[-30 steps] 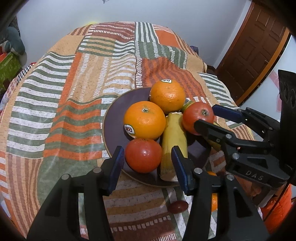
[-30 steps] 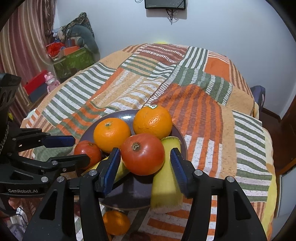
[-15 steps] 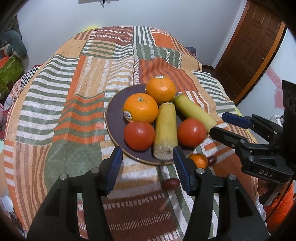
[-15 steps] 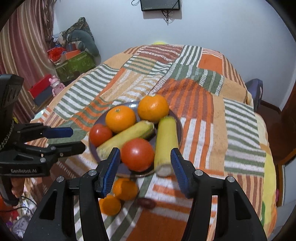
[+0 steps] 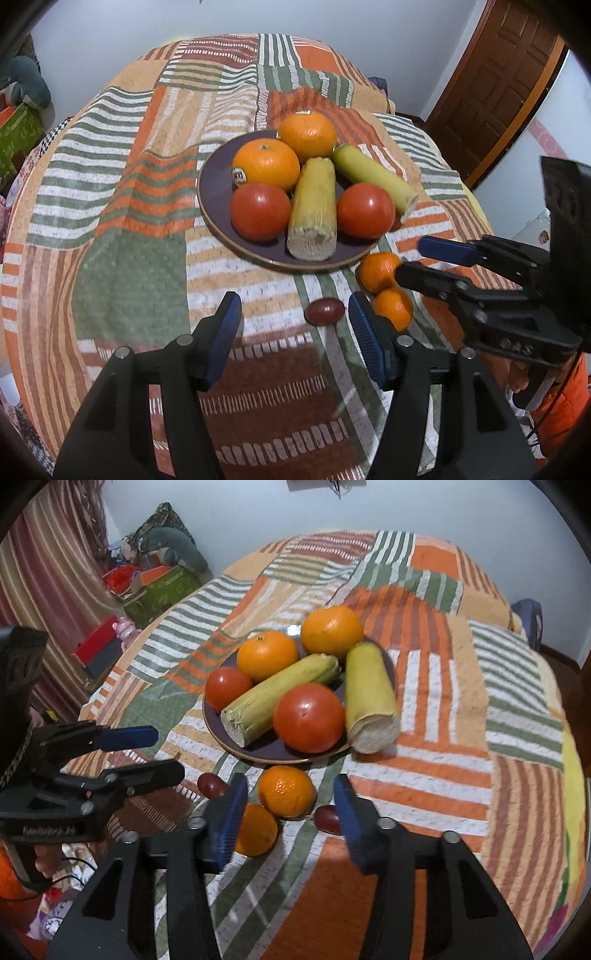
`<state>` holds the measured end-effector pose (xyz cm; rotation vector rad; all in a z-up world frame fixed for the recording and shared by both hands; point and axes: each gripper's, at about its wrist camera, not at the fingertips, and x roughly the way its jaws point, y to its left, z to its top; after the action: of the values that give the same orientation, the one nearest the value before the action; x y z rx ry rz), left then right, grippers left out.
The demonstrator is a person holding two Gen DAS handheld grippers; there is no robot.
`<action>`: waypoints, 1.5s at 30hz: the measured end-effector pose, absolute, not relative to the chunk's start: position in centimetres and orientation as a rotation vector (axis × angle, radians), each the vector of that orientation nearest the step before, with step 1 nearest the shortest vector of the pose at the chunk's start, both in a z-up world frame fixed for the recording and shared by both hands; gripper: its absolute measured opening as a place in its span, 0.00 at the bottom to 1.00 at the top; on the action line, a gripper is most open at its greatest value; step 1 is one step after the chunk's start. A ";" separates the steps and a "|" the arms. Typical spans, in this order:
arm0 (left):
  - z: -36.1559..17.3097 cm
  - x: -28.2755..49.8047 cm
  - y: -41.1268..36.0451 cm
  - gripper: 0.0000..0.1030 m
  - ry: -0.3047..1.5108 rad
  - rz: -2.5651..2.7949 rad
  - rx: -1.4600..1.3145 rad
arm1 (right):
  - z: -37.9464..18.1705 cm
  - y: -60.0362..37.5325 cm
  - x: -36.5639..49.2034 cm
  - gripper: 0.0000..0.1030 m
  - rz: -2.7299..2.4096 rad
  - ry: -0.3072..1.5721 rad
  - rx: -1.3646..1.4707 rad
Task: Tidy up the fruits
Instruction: 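Lower and release the tomato on the plate while the right tool releases its tomato, then move the left tool to a small mandarin while the right tool reaches another mandarin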
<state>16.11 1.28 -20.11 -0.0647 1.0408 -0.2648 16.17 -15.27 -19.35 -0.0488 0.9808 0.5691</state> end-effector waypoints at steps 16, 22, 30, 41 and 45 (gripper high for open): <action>-20.4 14.9 -0.6 0.58 1.063 -0.328 -0.045 | -20.0 -14.1 16.4 0.32 0.595 0.992 -0.095; -20.4 14.8 -2.8 0.58 1.069 -0.362 -0.016 | -18.0 -16.6 15.5 0.32 0.549 0.922 -0.074; -21.3 16.0 -5.4 0.54 1.077 -0.358 0.011 | -17.0 -20.0 14.5 0.32 0.492 0.890 -0.042; -21.6 18.5 -6.8 0.39 1.070 -0.327 0.021 | -17.4 -22.1 14.5 0.32 0.482 0.882 0.016; -22.4 19.2 -7.1 0.38 1.095 -0.333 0.011 | -17.5 -22.3 14.6 0.32 0.482 0.884 0.014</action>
<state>19.19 -7.05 -22.43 0.0106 1.0953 -0.3326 14.56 -22.30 -17.51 0.0144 0.8844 0.4822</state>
